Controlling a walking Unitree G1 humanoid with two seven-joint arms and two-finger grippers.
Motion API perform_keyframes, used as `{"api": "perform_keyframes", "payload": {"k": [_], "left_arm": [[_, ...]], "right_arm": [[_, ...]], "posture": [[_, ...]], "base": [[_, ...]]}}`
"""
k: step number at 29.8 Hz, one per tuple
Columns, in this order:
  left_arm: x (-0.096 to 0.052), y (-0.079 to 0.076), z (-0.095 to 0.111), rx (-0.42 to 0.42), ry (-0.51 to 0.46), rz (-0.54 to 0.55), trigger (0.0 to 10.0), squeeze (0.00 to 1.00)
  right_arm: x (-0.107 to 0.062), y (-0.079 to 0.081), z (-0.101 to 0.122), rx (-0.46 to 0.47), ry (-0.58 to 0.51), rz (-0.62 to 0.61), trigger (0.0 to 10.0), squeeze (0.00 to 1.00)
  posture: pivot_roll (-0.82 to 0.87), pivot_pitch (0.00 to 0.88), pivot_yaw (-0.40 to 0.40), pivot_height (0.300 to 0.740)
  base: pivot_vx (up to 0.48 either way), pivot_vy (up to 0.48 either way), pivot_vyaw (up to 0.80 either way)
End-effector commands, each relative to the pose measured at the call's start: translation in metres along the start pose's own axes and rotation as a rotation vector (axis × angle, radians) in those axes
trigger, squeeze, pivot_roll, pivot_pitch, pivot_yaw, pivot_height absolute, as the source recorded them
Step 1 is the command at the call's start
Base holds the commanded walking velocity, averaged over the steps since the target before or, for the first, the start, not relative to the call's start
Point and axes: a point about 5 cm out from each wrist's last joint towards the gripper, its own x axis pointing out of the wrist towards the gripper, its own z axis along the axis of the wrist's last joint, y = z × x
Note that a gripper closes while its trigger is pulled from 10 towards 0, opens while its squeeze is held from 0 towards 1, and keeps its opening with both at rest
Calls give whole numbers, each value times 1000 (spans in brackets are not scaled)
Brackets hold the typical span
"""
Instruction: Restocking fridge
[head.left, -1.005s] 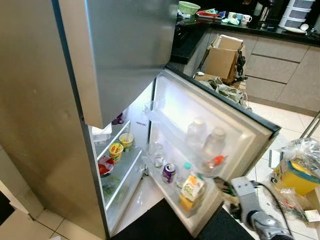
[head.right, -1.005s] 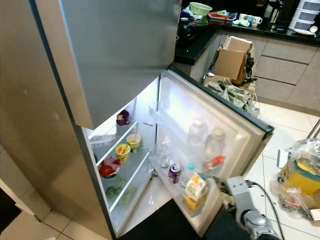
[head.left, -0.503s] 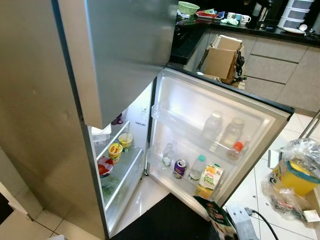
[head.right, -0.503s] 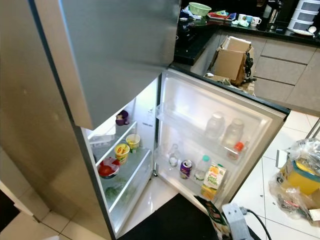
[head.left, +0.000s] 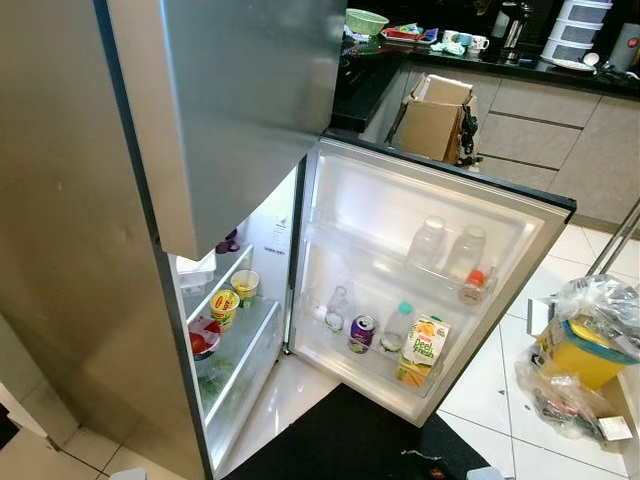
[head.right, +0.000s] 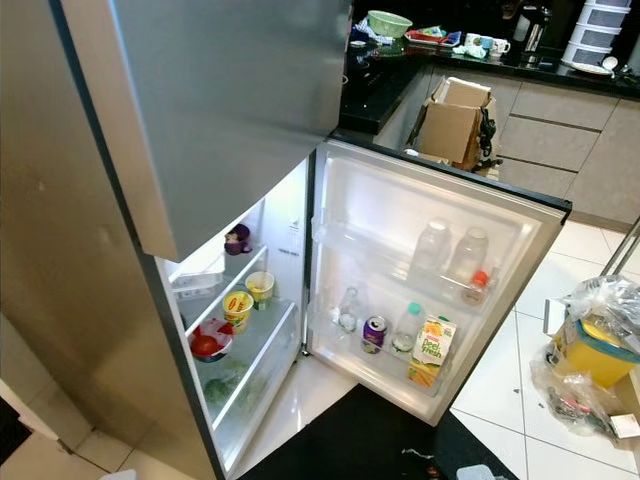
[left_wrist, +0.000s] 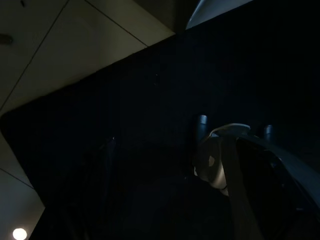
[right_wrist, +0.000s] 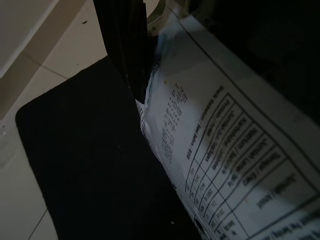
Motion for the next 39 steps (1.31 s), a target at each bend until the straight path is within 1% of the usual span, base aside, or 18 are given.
{"api": "perform_keyframes", "payload": {"k": [1, 9, 15, 17, 18, 19, 21, 22, 26, 27, 28, 30, 31, 32, 34, 35, 37, 39], "left_arm": [[0, -8, -7, 3, 31, -24, 10000, 0], [1, -11, -9, 8, 44, -41, 10000, 0], [0, -12, -11, 8, 47, -45, 10000, 0], [1, -13, -7, -34, 17, -50, 10000, 0], [1, -13, -7, -34, 17, -50, 10000, 0], [1, -14, -4, -67, -1, -69, 10000, 0], [2, -15, 0, -80, -18, -85, 10000, 0], [3, -18, 6, -107, -49, -114, 10000, 0], [4, -23, 22, -161, -111, -185, 10000, 0], [4, -23, 22, -161, -111, -185, 10000, 0], [5, -26, 30, -173, -143, -219, 10000, 0], [5, -27, 33, -176, -156, -232, 10000, 0], [6, -32, 44, -171, -196, -280, 10000, 0], [6, -32, 44, -171, -196, -280, 10000, 0], [6, -41, 58, -162, -247, -361, 10000, 0], [6, -41, 58, -162, -247, -361, 10000, 0], [4, -52, 75, -157, -301, -477, 10000, 0], [4, -52, 75, -157, -301, -477, 10000, 0]], "right_arm": [[-1, -7, 9, -7, -28, -28, 10000, 0], [0, -3, 6, -12, -25, -26, 10000, 0], [0, -3, 18, 16, -96, -18, 10000, 0], [-1, -5, 44, 66, -210, 35, 10000, 0], [-1, -5, 44, 66, -210, 35, 10000, 0], [-2, -6, 59, 90, -273, 84, 10000, 0], [-3, -6, 67, 88, -303, 114, 10000, 0], [-6, -6, 82, 82, -354, 165, 10000, 0], [-14, -9, 115, 89, -467, 270, 10000, 0], [-14, -9, 115, 89, -467, 270, 10000, 0], [-18, -8, 129, 87, -515, 329, 10000, 0], [-20, -7, 134, 86, -535, 359, 10000, 0], [-24, -3, 144, 78, -576, 442, 10000, 0], [-24, -3, 144, 78, -576, 442, 10000, 0], [-29, 2, 154, 74, -625, 556, 10000, 0], [-29, 2, 154, 74, -625, 556, 10000, 0], [-37, 6, 164, 54, -669, 696, 10000, 0], [-37, 6, 164, 54, -669, 696, 10000, 0]], "posture": [[-85, 0, -78, 740], [-86, 0, -78, 740], [-86, 0, -77, 740], [-86, 0, -74, 740], [-86, 0, -74, 740], [-83, 0, -75, 740], [-83, 0, -75, 740], [-85, 0, -75, 740], [-85, 0, -75, 740], [-85, 0, -75, 740], [-86, 0, -77, 740], [-86, 0, -77, 740], [-87, 0, -78, 740], [-87, 0, -78, 740], [-86, 0, -80, 740], [-86, 0, -80, 740], [-87, 0, -80, 740], [-87, 0, -80, 740]], "base": [[0, 0, 0], [0, -273, 0], [0, -371, 0], [0, -186, 0], [0, 0, 0], [0, 0, 0], [0, 0, 0], [0, 0, 0], [0, 0, 0], [0, 0, 0], [0, 0, 0], [0, 0, 0], [0, 0, 0], [0, 0, 0], [0, 0, 0], [0, 0, 0], [0, 0, 0], [0, 0, 0]]}}
